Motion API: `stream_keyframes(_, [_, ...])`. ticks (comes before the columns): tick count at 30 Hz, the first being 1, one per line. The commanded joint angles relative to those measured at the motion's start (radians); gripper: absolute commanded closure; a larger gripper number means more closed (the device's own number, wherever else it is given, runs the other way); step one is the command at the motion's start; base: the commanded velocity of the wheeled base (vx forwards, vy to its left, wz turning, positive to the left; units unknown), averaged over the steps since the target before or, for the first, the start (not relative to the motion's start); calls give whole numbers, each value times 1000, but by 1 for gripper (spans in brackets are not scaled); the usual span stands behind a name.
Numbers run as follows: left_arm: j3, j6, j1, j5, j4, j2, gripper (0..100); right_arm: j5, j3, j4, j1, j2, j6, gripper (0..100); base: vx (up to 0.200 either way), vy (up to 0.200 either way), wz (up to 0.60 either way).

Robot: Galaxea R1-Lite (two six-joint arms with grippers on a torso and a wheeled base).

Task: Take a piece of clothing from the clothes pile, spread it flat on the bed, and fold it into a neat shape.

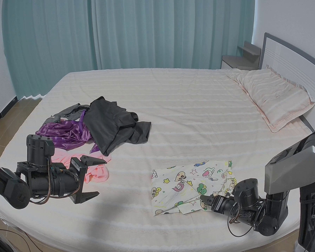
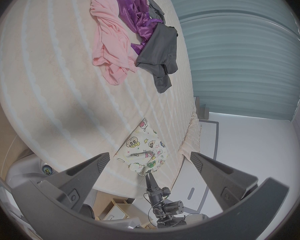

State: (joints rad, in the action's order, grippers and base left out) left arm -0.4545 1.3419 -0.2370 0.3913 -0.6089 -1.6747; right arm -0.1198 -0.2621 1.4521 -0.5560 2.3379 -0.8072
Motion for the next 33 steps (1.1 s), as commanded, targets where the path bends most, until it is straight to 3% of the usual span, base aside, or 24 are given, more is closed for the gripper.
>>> stream_keyframes(1, [0,0,-2,0,0,-10,0,0,-5,1,13,8,2,0,0,0,0])
stream_keyframes(16, [0,0,-2,0,0,-13,0,0,-66,-1,25,35,2,0,0,0,0])
stream_keyframes(17, [0,0,-2,0,0,-13,0,0,-75,-1,25,41,2,100,0,0,0])
stream_keyframes(33, [0,0,-4,0,0,-11,0,-11,23,1,87,-32,57,100,0,0,0])
